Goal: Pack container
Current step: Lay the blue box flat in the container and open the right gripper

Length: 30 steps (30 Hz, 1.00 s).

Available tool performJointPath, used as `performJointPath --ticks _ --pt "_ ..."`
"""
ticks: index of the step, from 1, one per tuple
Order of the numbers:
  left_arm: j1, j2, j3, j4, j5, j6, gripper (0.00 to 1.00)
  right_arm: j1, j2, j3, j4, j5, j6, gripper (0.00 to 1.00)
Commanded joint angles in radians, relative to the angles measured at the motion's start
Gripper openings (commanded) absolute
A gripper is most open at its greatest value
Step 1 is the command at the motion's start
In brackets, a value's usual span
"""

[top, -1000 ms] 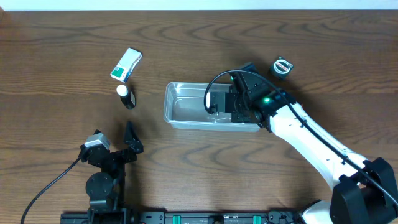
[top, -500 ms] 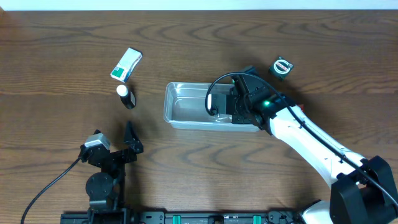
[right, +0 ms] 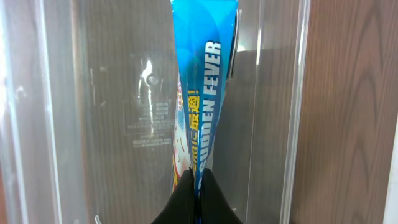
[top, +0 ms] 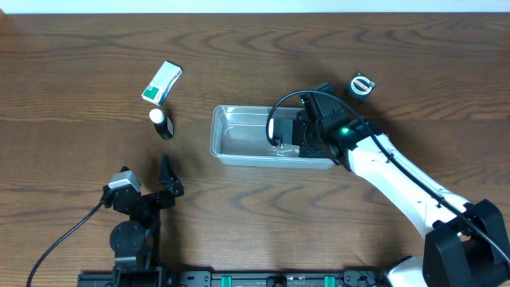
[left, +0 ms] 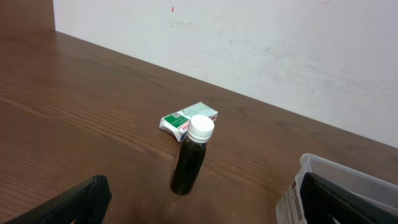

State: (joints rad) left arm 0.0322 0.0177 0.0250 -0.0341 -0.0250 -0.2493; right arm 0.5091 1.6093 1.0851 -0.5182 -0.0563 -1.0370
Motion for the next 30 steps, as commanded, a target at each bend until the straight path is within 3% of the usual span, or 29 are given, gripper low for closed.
performJointPath --ticks 1,21,27,30 --pt "0.005 0.000 -0.021 -0.037 -0.005 0.016 0.98 -0.008 0.012 -0.001 0.002 -0.026 -0.001 0.01" --pt "0.005 0.000 -0.021 -0.037 -0.005 0.016 0.98 -0.006 0.092 -0.001 0.006 -0.027 -0.013 0.02" --pt "0.005 0.000 -0.021 -0.037 -0.005 0.016 0.98 -0.005 0.092 -0.001 0.002 -0.026 0.001 0.20" --pt "0.005 0.000 -0.021 -0.037 -0.005 0.016 0.98 -0.004 0.091 -0.001 0.003 -0.026 0.024 0.38"
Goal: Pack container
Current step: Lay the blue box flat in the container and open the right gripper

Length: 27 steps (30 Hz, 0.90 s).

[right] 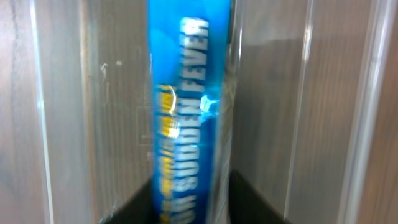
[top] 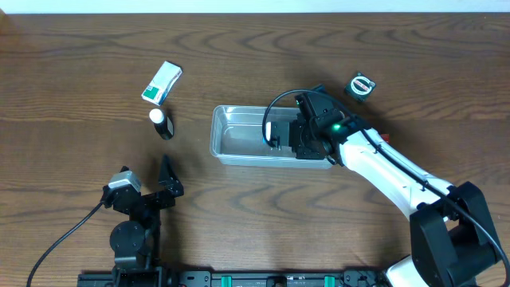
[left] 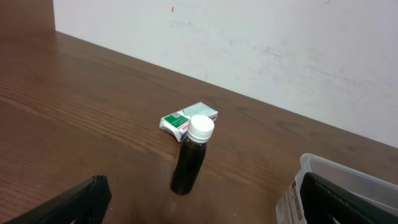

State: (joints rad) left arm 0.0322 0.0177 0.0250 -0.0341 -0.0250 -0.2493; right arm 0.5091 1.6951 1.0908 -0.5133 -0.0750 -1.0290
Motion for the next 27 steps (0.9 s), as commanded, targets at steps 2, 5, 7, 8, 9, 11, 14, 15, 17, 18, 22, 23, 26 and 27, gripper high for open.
performJointPath --ticks 2,5,7,8,9,11,14,15,17,18,22,23,26,27 --pt "0.005 0.000 -0.021 -0.037 -0.005 0.016 0.98 -0.001 0.001 -0.006 -0.002 -0.008 0.031 0.46" --pt "0.005 0.000 -0.021 -0.037 -0.005 0.016 0.98 0.008 -0.011 -0.006 -0.002 -0.008 0.038 0.47" --pt "0.005 0.000 -0.021 -0.037 -0.005 0.016 0.98 0.016 -0.027 -0.006 -0.002 -0.007 0.038 0.48" --pt "0.005 0.000 -0.021 -0.037 -0.005 0.016 0.98 0.021 -0.039 -0.006 -0.002 -0.007 0.038 0.48" --pt "0.005 0.000 -0.021 -0.037 -0.005 0.016 0.98 0.023 -0.050 -0.006 -0.002 -0.008 0.038 0.48" --pt "0.005 0.000 -0.021 -0.037 -0.005 0.016 0.98 0.029 -0.077 -0.006 -0.003 -0.008 0.038 0.50" --pt "0.005 0.000 -0.021 -0.037 -0.005 0.016 0.98 0.041 -0.124 -0.006 -0.004 -0.007 0.045 0.53" --pt "0.005 0.000 -0.021 -0.037 -0.005 0.016 0.98 0.045 -0.143 -0.006 -0.006 -0.008 0.050 0.54" --pt "0.005 0.000 -0.021 -0.037 -0.005 0.016 0.98 0.055 -0.180 -0.006 -0.017 -0.007 0.049 0.55" --pt "0.005 0.000 -0.021 -0.037 -0.005 0.016 0.98 0.060 -0.197 -0.006 -0.022 -0.008 0.050 0.54" --pt "0.005 0.000 -0.021 -0.037 -0.005 0.016 0.98 0.078 -0.262 -0.006 -0.028 -0.009 0.099 0.56" --pt "0.005 0.000 -0.021 -0.037 -0.005 0.016 0.98 0.081 -0.271 -0.006 -0.028 -0.009 0.113 0.56" --pt "0.005 0.000 -0.021 -0.037 -0.005 0.016 0.98 0.081 -0.277 -0.006 -0.026 -0.032 0.163 0.54" --pt "0.005 0.000 -0.021 -0.037 -0.005 0.016 0.98 0.081 -0.275 -0.006 -0.026 -0.035 0.176 0.53"
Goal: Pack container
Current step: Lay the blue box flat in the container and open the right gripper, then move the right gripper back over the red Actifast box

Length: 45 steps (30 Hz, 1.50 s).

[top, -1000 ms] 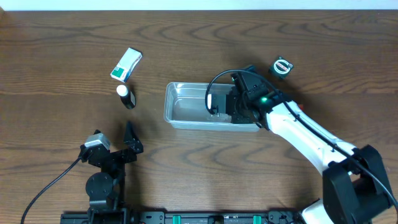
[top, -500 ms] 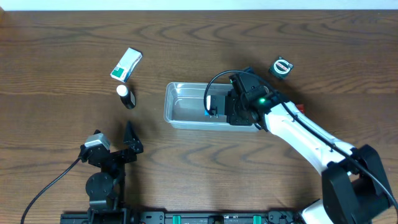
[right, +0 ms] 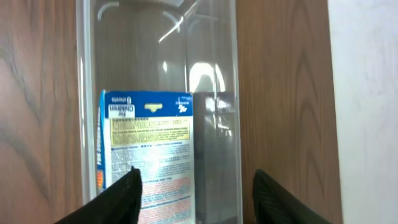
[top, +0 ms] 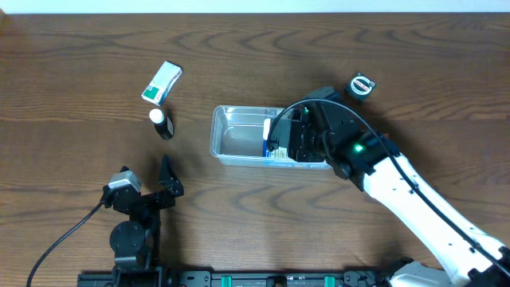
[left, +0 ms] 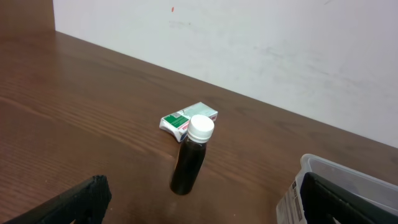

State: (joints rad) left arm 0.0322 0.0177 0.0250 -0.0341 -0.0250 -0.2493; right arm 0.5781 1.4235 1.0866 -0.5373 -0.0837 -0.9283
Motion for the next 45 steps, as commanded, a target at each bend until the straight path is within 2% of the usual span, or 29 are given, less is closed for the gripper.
performJointPath --ticks 1,6,9,11,13,18,23,26,29,34,36,38,45 --pt "0.005 0.000 -0.021 -0.037 -0.005 0.016 0.98 0.012 0.002 -0.002 0.001 -0.029 0.101 0.52" --pt "0.005 0.000 -0.021 -0.037 -0.005 0.016 0.98 0.012 0.018 -0.002 0.022 -0.030 0.277 0.56" --pt "0.005 0.000 -0.021 -0.037 -0.005 0.016 0.98 0.011 0.013 0.011 0.019 -0.030 0.462 0.67" --pt "0.005 0.000 -0.021 -0.037 -0.005 0.016 0.98 0.011 0.002 0.037 -0.006 -0.048 0.570 0.77" --pt "0.005 0.000 -0.021 -0.037 -0.005 0.016 0.98 0.011 -0.012 0.061 -0.029 -0.072 0.622 0.99" --pt "0.005 0.000 -0.021 -0.037 -0.005 0.016 0.98 -0.024 -0.077 0.077 -0.008 -0.065 0.716 0.99" --pt "0.005 0.000 -0.021 -0.037 -0.005 0.016 0.98 -0.117 -0.140 0.077 0.017 0.003 0.727 0.99" --pt "0.005 0.000 -0.021 -0.037 -0.005 0.016 0.98 -0.210 -0.154 0.080 0.024 0.130 0.867 0.99" --pt "0.005 0.000 -0.021 -0.037 -0.005 0.016 0.98 -0.346 -0.142 0.082 -0.016 0.133 0.953 0.99" --pt "0.005 0.000 -0.021 -0.037 -0.005 0.016 0.98 -0.567 -0.084 0.082 -0.124 0.043 0.949 0.99" --pt "0.005 0.000 -0.021 -0.037 -0.005 0.016 0.98 -0.616 -0.057 0.082 -0.156 -0.012 0.872 0.99" --pt "0.005 0.000 -0.021 -0.037 -0.005 0.016 0.98 -0.647 -0.026 0.082 -0.183 -0.061 0.807 0.99" --pt "0.005 0.000 -0.021 -0.037 -0.005 0.016 0.98 -0.659 0.100 0.082 -0.243 -0.093 0.776 0.99"
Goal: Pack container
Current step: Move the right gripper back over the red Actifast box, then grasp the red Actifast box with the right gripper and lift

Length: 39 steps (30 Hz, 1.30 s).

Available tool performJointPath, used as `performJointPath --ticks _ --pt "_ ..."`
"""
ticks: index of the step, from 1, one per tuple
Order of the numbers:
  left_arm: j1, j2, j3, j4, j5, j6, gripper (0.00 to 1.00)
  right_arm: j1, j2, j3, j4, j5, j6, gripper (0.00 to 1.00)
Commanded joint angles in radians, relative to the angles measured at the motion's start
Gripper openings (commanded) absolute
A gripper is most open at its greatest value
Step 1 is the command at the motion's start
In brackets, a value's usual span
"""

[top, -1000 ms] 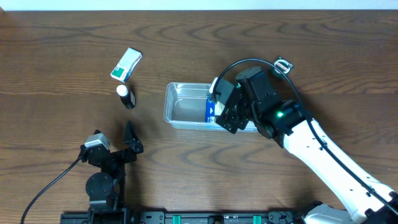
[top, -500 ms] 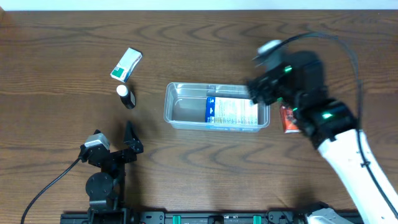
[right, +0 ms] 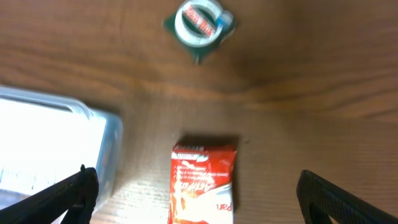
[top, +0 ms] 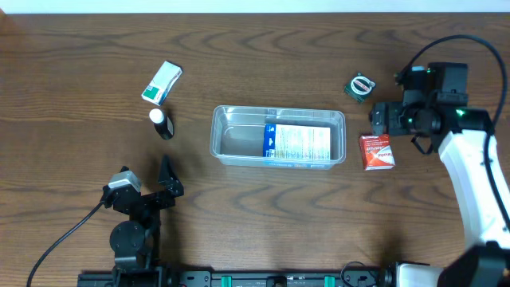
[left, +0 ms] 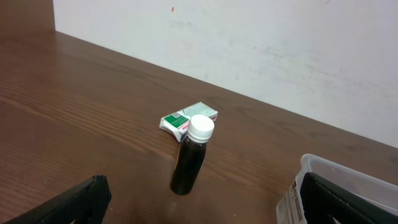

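A clear plastic container sits mid-table with a blue-and-white box lying flat in its right half. Right of it lies a red packet, also seen in the right wrist view. My right gripper hangs open above that packet, holding nothing. A small round tape roll lies beyond it. A dark bottle with a white cap and a green-and-white box stand at the left. My left gripper rests open near the front edge.
The container's corner shows at the right of the left wrist view. A white wall runs behind the table's far edge. Bare wood lies between the bottle and the container.
My right gripper has left the container and now hangs open over the red packet at the right. The blue-and-white box stays lying flat in the container. The left arm has not moved.
My right gripper was shut on the blue box inside the container. A second later its fingers stood apart around the box. Then it was open above the box lying in the container's right half. Now it is over the red packet outside.
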State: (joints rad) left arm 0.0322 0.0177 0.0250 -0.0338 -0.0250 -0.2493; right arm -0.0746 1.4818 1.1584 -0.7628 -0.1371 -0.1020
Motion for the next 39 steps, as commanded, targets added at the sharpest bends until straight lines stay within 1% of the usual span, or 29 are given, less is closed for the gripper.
performJointPath --ticks 1,3,10,15,19,28,34,36,39 --pt "0.005 0.000 -0.021 -0.037 -0.005 0.016 0.98 -0.006 0.059 0.010 -0.026 -0.039 -0.064 0.99" --pt "0.005 0.000 -0.021 -0.037 -0.005 0.016 0.98 -0.006 0.097 0.010 -0.041 -0.035 -0.107 0.99" --pt "0.005 0.000 -0.021 -0.037 -0.005 0.016 0.98 -0.008 0.189 0.010 -0.046 0.002 -0.130 0.99" --pt "0.005 0.000 -0.021 -0.037 -0.005 0.016 0.98 -0.007 0.245 0.008 -0.046 0.024 -0.240 0.99" --pt "0.005 0.000 -0.021 -0.037 -0.005 0.016 0.98 -0.008 0.298 0.008 -0.034 0.062 -0.274 0.99" --pt "0.005 0.000 -0.021 -0.037 -0.005 0.016 0.98 -0.008 0.373 0.008 -0.011 0.060 -0.281 0.99" --pt "0.005 0.000 -0.021 -0.037 -0.005 0.016 0.98 -0.008 0.377 0.008 0.019 0.059 -0.256 0.91" --pt "0.005 0.000 -0.021 -0.037 -0.005 0.016 0.98 -0.008 0.377 0.008 0.020 0.059 -0.249 0.84" --pt "0.005 0.000 -0.021 -0.037 -0.005 0.016 0.98 -0.010 0.377 0.008 0.023 0.059 -0.250 0.77"
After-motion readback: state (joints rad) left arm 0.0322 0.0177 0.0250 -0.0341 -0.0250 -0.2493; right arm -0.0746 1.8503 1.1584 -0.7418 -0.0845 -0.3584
